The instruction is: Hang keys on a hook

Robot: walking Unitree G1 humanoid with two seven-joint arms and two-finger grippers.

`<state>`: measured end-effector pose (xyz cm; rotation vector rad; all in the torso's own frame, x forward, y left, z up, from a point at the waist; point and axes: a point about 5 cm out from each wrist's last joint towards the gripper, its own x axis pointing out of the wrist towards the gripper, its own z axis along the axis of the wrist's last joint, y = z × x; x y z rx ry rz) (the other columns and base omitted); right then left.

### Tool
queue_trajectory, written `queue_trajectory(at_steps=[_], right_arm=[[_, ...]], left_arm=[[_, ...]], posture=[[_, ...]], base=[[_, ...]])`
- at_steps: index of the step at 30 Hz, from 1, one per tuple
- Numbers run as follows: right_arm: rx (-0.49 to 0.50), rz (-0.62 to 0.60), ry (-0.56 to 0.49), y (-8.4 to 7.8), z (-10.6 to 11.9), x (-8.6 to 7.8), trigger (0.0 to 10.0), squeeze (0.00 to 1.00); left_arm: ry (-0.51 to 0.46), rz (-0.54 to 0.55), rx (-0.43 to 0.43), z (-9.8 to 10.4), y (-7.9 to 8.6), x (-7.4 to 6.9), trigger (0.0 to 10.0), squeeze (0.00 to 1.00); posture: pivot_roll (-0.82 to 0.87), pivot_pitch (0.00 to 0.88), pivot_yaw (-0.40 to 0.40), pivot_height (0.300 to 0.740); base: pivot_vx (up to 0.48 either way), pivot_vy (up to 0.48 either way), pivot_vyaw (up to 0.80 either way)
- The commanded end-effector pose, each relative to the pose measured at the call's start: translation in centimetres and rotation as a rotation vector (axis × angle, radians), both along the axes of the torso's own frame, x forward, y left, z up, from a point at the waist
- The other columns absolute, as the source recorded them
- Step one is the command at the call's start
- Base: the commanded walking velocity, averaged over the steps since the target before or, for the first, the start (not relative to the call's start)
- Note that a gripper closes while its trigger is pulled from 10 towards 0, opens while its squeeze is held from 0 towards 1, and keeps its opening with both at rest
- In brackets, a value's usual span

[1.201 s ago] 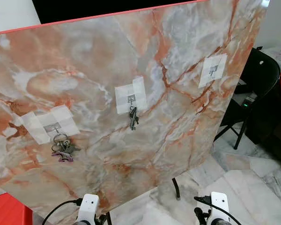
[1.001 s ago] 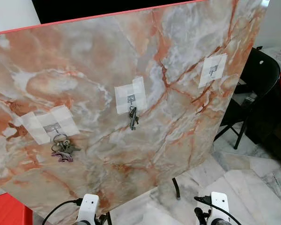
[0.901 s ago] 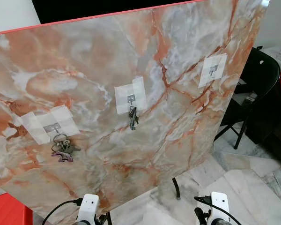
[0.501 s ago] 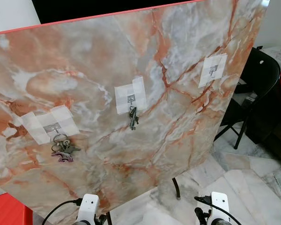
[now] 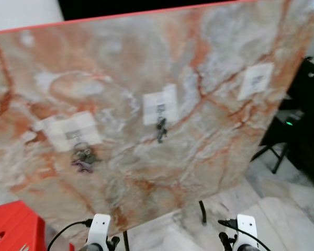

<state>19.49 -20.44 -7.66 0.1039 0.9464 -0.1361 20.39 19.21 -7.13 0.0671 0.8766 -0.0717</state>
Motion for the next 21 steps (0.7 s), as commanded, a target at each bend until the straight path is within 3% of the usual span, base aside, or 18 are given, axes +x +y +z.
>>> queue_trajectory(at_steps=[1, 21], right_arm=[[0.004, 0.002, 0.006, 0.08, -0.09, -0.15, 10.0, 0.0], [0.006, 0.012, 0.012, 0.05, -0.12, -0.21, 10.0, 0.0]], left_arm=[[0.023, 0.005, 0.008, -0.26, 0.23, -0.48, 10.0, 0.0], [0.022, 0.027, -0.007, -0.31, 0.22, -0.57, 10.0, 0.0]], posture=[[0.03, 0.0, 0.006, 0.74], [0.03, 0.0, 0.001, 0.74]], base=[[0.0, 0.0, 0.8], [0.0, 0.0, 0.8]])
